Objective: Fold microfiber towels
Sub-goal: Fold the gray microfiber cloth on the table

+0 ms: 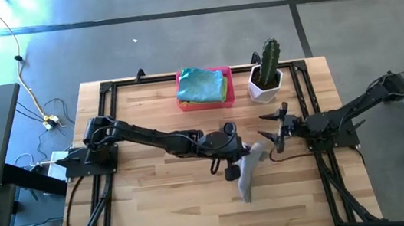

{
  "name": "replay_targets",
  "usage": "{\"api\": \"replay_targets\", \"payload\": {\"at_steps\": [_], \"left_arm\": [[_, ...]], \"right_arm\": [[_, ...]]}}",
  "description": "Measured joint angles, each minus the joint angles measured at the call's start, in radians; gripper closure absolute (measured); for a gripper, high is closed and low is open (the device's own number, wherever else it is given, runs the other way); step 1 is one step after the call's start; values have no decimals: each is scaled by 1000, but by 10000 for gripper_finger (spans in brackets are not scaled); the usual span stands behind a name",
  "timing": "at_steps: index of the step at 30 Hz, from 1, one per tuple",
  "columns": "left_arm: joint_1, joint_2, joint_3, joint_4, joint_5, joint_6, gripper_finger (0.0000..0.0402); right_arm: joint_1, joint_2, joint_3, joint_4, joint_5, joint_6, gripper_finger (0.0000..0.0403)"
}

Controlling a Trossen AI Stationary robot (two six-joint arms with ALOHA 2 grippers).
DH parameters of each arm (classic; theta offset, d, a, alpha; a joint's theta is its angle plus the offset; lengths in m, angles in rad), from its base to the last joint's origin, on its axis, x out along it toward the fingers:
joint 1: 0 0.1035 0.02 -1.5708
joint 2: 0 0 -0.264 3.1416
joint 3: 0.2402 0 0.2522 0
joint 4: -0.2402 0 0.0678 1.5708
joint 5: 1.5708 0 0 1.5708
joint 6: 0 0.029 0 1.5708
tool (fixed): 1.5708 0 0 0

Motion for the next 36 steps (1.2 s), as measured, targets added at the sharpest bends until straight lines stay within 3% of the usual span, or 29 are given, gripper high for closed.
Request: {"api": "replay_targets", "payload": {"at_steps": [5, 13, 21, 27, 36], "left_arm": [[11, 40, 1, 21, -65, -17, 401], [18, 52, 0, 32, -164, -13, 401], [17, 52, 0, 26, -163, 1, 401], [17, 52, 0, 23, -161, 1, 401], [0, 52, 0, -31, -33, 9, 401]], "right_arm": [[1, 11, 0, 94, -217, -74, 139], [-8, 99, 37, 81, -172, 74, 139], [-47, 201, 107, -5, -210, 215, 139], [-43, 208, 127, -93, -360, 279, 139], [-43, 208, 127, -223, -568, 241, 139]]}}
